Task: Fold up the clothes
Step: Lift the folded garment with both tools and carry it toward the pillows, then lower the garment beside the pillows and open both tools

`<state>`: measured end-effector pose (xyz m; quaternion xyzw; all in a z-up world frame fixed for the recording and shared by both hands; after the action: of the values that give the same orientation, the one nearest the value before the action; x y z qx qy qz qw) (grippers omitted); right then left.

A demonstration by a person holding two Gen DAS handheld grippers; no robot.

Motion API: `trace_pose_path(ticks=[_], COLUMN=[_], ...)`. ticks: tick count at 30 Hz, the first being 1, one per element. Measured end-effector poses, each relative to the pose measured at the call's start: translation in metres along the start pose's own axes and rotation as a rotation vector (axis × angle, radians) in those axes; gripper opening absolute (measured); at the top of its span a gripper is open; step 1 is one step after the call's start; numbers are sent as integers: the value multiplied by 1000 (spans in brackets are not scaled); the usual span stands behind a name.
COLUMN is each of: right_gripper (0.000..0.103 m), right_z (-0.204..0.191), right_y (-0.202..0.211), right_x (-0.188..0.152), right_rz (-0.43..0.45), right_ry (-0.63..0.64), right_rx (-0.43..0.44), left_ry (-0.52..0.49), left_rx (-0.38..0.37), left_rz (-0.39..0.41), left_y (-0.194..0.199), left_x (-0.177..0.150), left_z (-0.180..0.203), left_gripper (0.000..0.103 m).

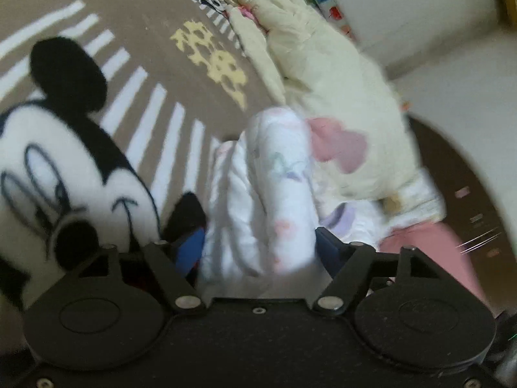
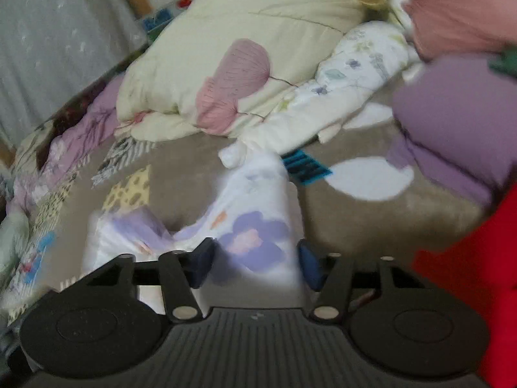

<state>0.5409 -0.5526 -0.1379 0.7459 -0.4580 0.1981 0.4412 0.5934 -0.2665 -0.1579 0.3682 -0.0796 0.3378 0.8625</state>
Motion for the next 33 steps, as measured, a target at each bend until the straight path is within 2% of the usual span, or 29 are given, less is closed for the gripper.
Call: trace_pose_path(ticks=[2, 7, 9, 12, 16, 20, 21, 23, 27, 29, 31, 33], right_gripper=[61, 65, 65, 68, 72, 74, 76, 78, 79, 79, 79, 79], right_z=[-9, -17, -25, -35, -61, -113, -126, -157, -210, -233, -250, -266], right_y=[13, 60, 82, 123, 191, 250, 264, 285, 313, 319, 323, 329], right_x=[-2, -13, -20, -36, -66, -107, -117, -147, -201, -224, -239, -251], right_rz=[57, 187, 208, 197, 154, 95, 80, 44, -31, -71, -104, -132], right_ry=[57, 66, 86, 77, 58, 81, 87, 105, 128, 131, 138, 147], right_rx=[10, -2, 0, 81, 164, 235, 254, 332, 442, 473, 494, 517], left_ry=[22, 6, -26, -96, -229, -364, -397, -484, -757, -896, -940, -929], left_rx=[-37, -49, -70, -94, -11, 81, 124, 270, 638, 795, 862, 878], left_rz=[4, 63, 123, 238, 334, 424, 444, 507, 678, 773, 824, 848], left_y=[15, 77, 126, 210, 308, 405, 422, 452, 490, 502, 518, 535], left_x=[0, 3, 4, 4, -18, -42, -49, -65, -105, -126, -138, -145], left_z=[-7, -20, -23, -28, -34, -39, -39, -36, -25, -22, -23, -28], left_gripper=[75, 76, 76, 78, 95, 102, 103, 103, 103, 103, 103, 103])
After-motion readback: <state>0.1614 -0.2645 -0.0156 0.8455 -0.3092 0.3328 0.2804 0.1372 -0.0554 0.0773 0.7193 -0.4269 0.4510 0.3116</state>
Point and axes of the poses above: each gripper's, at about its wrist camera, not at the fingertips, and y roughly against the way its jaws point, z to its right, x to its top, the point moved 2 cm from there along -y, roughly the way its jaws point, and after that the axes turned 13 degrees about x, right-handed, at the moved point
